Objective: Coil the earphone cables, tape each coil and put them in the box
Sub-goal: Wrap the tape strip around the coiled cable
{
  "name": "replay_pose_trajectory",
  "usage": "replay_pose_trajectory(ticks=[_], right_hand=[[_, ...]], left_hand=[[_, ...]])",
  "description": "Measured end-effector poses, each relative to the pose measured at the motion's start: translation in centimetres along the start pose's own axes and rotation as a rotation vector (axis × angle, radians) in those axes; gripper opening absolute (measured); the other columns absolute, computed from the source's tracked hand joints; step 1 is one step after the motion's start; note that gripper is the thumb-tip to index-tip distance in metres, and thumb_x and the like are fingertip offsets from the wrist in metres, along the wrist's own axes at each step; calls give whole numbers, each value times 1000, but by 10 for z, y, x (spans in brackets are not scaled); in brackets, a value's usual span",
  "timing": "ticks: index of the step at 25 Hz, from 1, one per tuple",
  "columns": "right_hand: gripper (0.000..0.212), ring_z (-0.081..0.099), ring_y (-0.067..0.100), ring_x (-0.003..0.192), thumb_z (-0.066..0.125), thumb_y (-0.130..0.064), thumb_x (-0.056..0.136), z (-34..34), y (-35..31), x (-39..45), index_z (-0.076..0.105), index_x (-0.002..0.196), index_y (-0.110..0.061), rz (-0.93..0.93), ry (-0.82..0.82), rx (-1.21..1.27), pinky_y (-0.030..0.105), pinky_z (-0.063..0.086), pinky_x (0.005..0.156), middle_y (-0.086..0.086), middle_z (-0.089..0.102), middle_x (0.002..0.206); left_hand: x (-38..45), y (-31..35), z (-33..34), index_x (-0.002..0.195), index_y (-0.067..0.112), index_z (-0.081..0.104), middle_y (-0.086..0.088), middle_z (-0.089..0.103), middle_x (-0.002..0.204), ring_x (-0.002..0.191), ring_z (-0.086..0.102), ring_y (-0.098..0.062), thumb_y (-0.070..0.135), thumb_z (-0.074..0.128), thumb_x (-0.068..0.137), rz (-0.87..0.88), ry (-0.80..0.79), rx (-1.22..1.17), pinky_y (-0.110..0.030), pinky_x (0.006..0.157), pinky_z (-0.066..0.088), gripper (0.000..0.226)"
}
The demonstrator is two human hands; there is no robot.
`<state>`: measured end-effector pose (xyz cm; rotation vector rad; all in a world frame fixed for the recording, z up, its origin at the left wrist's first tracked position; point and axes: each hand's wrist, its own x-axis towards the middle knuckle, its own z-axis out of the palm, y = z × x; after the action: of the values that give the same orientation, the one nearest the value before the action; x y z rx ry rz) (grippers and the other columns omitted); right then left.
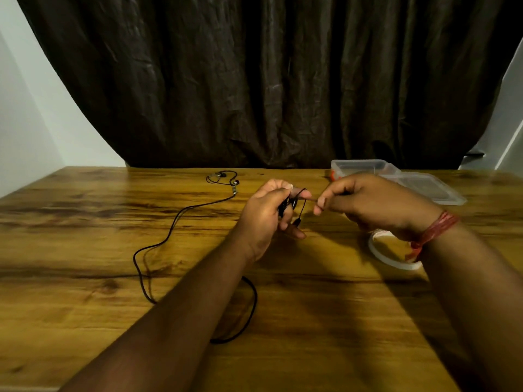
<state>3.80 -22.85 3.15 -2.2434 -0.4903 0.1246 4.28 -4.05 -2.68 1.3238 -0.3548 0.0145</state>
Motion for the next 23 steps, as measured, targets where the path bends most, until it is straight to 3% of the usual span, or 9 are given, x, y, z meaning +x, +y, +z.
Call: replay_pose_trajectory(ticks=[3, 5, 8, 11, 13, 16, 18, 21, 23], right_hand=[[18, 54, 16, 53, 58, -17, 94, 0, 6, 0, 75, 91, -11, 94, -311, 69, 28, 47, 53, 8, 58, 60], [17, 57, 19, 64, 58, -13, 94, 5, 12, -1, 74, 94, -8, 90, -402, 25, 29, 48, 64, 10, 64, 69], [16, 56, 15, 61, 61, -17, 92, 9, 19, 1, 76, 88, -14, 53, -204, 22, 23, 46, 56, 5, 70, 76], [11, 49, -4, 52, 68, -25, 88, 3, 26, 4, 76, 81, -21, -77, 107, -105, 8, 34, 48, -13, 62, 61], [12, 52, -4, 59, 71, -30, 85, 3, 29, 5, 75, 80, -21, -109, 224, -72, 9, 37, 53, -11, 62, 63], [11, 59, 11, 70, 71, -34, 84, 8, 32, 7, 73, 79, -25, -130, 337, -50, 27, 47, 67, 3, 69, 78], [8, 61, 15, 75, 71, -33, 85, 14, 33, 11, 73, 80, -26, -155, 401, -70, 33, 50, 71, 2, 69, 77], [7, 61, 15, 79, 68, -27, 88, 24, 36, 17, 73, 86, -23, -158, 435, -59, 34, 48, 74, -1, 69, 81], [10, 57, 2, 71, 64, -23, 92, 32, 39, 20, 73, 89, -20, -138, 388, -12, 24, 43, 68, -11, 67, 76]], left_hand=[[-2, 3, 3, 95, 11, 49, -11, 72, 104, 42, 36, -8, 13, 36, 103, -16, -15, 25, -28, 41, 49, 15], [-4, 4, 4, 94, 11, 49, -9, 73, 100, 41, 36, -7, 12, 37, 103, -37, -49, 36, -26, 40, 48, 15], [-6, 5, 3, 90, 12, 50, -6, 74, 94, 41, 35, -6, 11, 37, 102, -50, -106, 18, -23, 39, 44, 18], [-6, 4, 0, 92, 12, 50, 8, 64, 59, 40, 35, -5, 12, 38, 102, -43, -129, 72, -20, 38, 38, 15], [-5, 2, 0, 90, 13, 51, 11, 50, 47, 39, 33, -5, 12, 39, 101, -47, -132, 97, -18, 37, 34, 17], [-5, 2, 1, 90, 13, 49, 5, 70, 68, 38, 30, -4, 12, 37, 101, -79, -192, 83, -17, 38, 31, 16], [-5, 2, 0, 91, 12, 50, -4, 75, 89, 38, 29, -4, 14, 38, 100, -118, -229, 47, -17, 38, 31, 15], [-4, 3, -2, 92, 11, 51, -14, 69, 101, 39, 29, -5, 15, 39, 99, -123, -253, -78, -17, 38, 31, 15], [-3, 6, -3, 92, 10, 52, -13, 65, 97, 40, 30, -5, 14, 39, 98, -100, -236, -180, -19, 39, 33, 14]])
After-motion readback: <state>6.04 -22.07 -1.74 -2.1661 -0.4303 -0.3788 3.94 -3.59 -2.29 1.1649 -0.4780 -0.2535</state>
